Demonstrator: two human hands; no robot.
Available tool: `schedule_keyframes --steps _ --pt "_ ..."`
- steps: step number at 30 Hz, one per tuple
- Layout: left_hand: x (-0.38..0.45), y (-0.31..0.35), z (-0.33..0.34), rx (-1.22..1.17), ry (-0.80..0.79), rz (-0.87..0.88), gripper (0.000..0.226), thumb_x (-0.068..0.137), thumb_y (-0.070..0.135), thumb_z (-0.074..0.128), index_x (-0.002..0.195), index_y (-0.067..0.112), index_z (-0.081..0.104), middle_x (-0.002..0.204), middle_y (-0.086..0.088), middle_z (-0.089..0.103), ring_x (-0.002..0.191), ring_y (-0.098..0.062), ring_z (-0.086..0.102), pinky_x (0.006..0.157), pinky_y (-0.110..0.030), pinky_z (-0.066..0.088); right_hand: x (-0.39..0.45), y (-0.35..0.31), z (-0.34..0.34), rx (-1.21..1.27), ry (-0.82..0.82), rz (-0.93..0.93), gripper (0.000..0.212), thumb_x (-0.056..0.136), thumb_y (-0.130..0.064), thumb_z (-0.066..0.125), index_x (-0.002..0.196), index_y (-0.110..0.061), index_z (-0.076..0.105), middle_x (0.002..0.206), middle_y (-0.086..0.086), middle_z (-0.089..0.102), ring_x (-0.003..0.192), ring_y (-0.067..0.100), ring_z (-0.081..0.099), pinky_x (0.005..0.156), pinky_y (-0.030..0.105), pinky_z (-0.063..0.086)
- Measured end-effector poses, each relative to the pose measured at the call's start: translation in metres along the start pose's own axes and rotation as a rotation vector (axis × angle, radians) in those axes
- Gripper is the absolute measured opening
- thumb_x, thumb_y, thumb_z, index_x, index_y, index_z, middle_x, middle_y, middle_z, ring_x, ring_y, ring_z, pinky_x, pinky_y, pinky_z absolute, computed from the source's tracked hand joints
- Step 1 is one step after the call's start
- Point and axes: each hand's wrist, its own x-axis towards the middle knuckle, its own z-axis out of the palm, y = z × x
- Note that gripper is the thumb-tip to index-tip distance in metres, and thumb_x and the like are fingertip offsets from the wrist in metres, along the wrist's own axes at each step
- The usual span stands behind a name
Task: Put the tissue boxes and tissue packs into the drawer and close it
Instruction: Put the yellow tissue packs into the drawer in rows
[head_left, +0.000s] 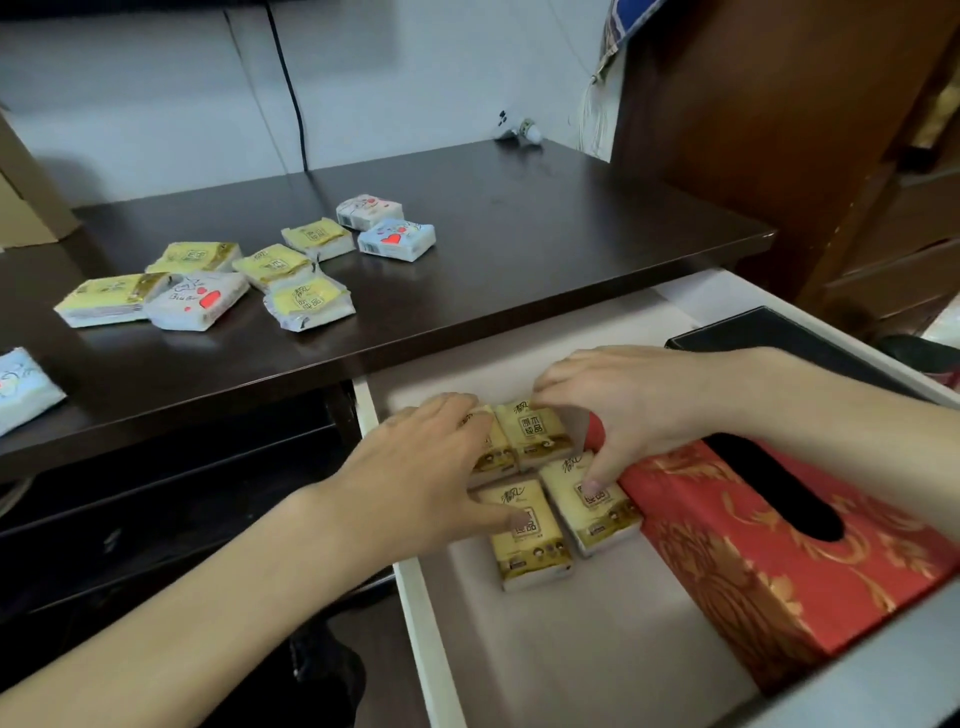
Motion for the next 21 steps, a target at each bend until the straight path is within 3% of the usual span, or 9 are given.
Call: schedule_keyframes --steps 2,7,13,16,21 --pt "0.003 -0.001 0.006 0.003 -0.094 -0.006 0.097 0.069 0.087 0.045 0.139 0.019 0.042 0.140 0.002 0.046 0.129 -0.018 0.041 0.103 -0.033 0.033 0.010 0.002 -0.003 0.025 -0.091 0.001 0.103 0.068 -0.073 0.078 0.150 -0.019 0.047 0.153 -0.001 0.048 0.140 0.022 0.043 0.113 0.044 0.039" --pt "0.007 0.006 0.008 0.031 -0.112 -0.007 0.079 0.072 0.084 0.046 0.122 0.023 0.053 0.113 0.007 0.054 0.094 -0.014 0.052 0.072 -0.029 0.034 0.025 0.002 -0.001 0.105 -0.200 0.049 0.120 0.066 -0.063 0.086 0.163 -0.024 0.027 0.165 -0.004 0.037 0.148 0.022 0.038 0.119 0.044 0.036" --pt "0.006 0.027 0.011 0.034 -0.067 -0.028 0.064 0.083 0.072 0.047 0.119 0.020 0.054 0.114 0.002 0.053 0.098 -0.020 0.056 0.069 -0.031 0.032 0.020 0.000 0.001 0.083 -0.143 0.091 0.098 0.064 -0.063 0.087 0.149 -0.033 0.048 0.144 -0.007 0.055 0.130 0.024 0.054 0.096 0.042 0.049" --pt "0.007 0.028 0.011 0.040 -0.054 -0.031 0.063 0.085 0.071 0.047 0.120 0.019 0.053 0.116 0.002 0.051 0.101 -0.021 0.055 0.069 -0.031 0.030 0.018 -0.001 0.004 0.047 -0.115 0.110 0.085 0.067 -0.064 0.085 0.140 -0.032 0.056 0.139 -0.004 0.058 0.122 0.026 0.057 0.079 0.036 0.042" --pt "0.009 0.027 0.014 0.067 -0.018 -0.012 0.063 0.083 0.073 0.047 0.117 0.021 0.055 0.113 0.003 0.053 0.102 -0.019 0.053 0.071 -0.029 0.027 0.018 -0.003 0.008 0.021 -0.074 0.105 0.073 0.068 -0.064 0.084 0.130 -0.031 0.064 0.150 -0.003 0.055 0.128 0.028 0.057 0.080 0.036 0.039"
